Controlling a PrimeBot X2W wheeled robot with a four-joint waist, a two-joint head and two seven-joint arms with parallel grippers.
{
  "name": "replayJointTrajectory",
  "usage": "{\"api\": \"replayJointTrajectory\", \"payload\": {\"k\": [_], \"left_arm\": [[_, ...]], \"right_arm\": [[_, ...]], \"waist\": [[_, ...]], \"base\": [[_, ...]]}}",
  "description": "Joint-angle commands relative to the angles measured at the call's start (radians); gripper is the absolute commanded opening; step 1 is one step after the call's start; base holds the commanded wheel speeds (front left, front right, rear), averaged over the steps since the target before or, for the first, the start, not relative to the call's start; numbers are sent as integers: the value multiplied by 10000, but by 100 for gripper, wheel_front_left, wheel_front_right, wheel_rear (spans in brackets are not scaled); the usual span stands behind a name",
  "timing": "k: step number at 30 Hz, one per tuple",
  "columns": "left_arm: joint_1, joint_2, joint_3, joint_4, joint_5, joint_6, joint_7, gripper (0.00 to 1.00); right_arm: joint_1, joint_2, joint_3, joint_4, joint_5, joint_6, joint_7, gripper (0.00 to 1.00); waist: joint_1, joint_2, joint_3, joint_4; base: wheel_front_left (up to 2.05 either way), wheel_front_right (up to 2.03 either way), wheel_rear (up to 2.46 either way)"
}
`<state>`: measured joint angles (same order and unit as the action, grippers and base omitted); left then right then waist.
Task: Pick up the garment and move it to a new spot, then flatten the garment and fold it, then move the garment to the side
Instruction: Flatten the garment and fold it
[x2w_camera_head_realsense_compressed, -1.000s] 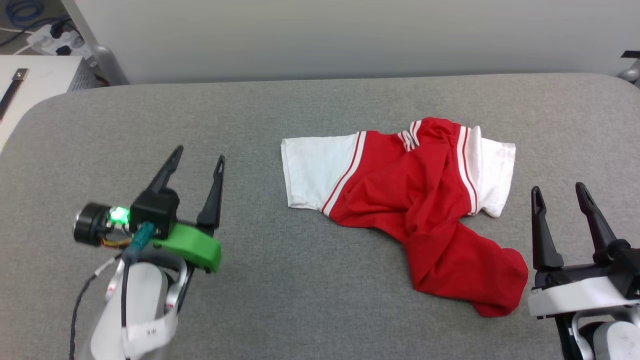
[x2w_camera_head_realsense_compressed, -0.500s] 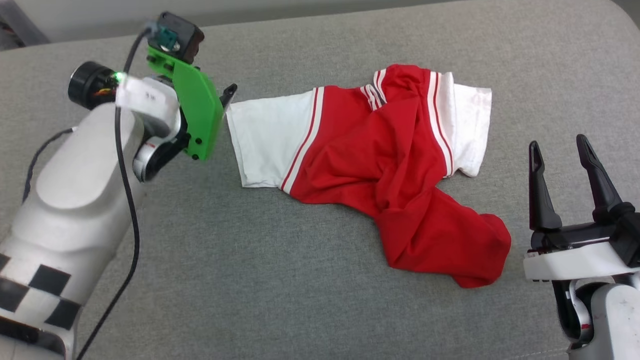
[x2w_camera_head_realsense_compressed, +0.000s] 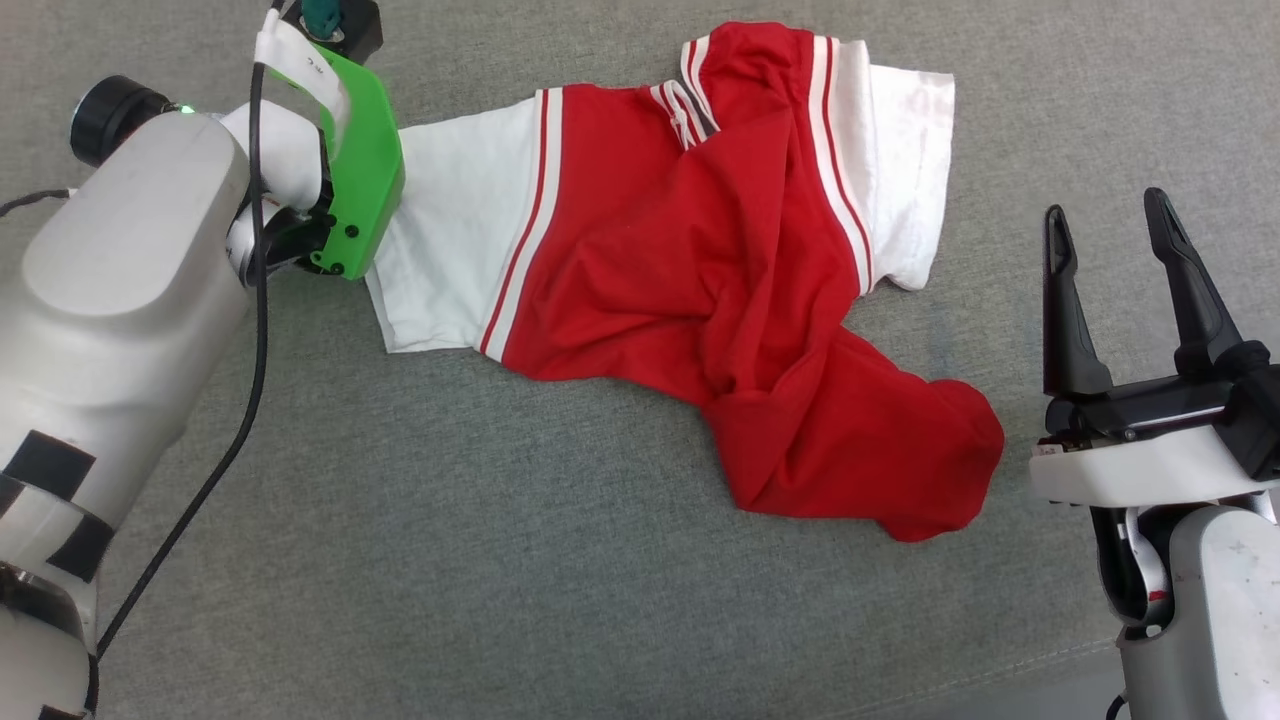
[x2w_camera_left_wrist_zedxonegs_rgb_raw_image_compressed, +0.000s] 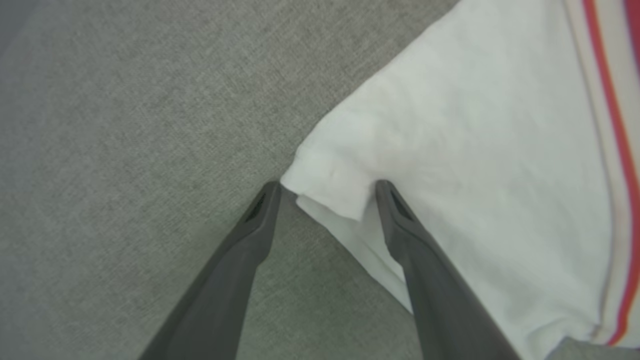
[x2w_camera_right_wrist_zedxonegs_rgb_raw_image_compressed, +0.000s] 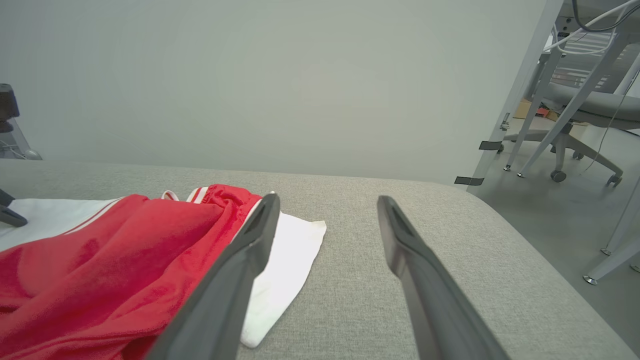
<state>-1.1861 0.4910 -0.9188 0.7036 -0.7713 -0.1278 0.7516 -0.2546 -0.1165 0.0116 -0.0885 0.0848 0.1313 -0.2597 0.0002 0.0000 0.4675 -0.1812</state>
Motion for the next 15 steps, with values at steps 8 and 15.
{"api": "replayJointTrajectory", "payload": {"k": [8,15], "left_arm": [[8,561,-1800,-48,-443,-28,758,79],[-159,724,-2115,-140,-939,-28,-947,0]], "right_arm": [[-313,-4,-77,-15,-16,-6,-20,100],[-346,-204,-166,89,-45,-6,-20,100]], "waist": [[-2,0,378,-264],[-2,0,-68,58]], "base": [[0,0,0],[0,0,0]]}}
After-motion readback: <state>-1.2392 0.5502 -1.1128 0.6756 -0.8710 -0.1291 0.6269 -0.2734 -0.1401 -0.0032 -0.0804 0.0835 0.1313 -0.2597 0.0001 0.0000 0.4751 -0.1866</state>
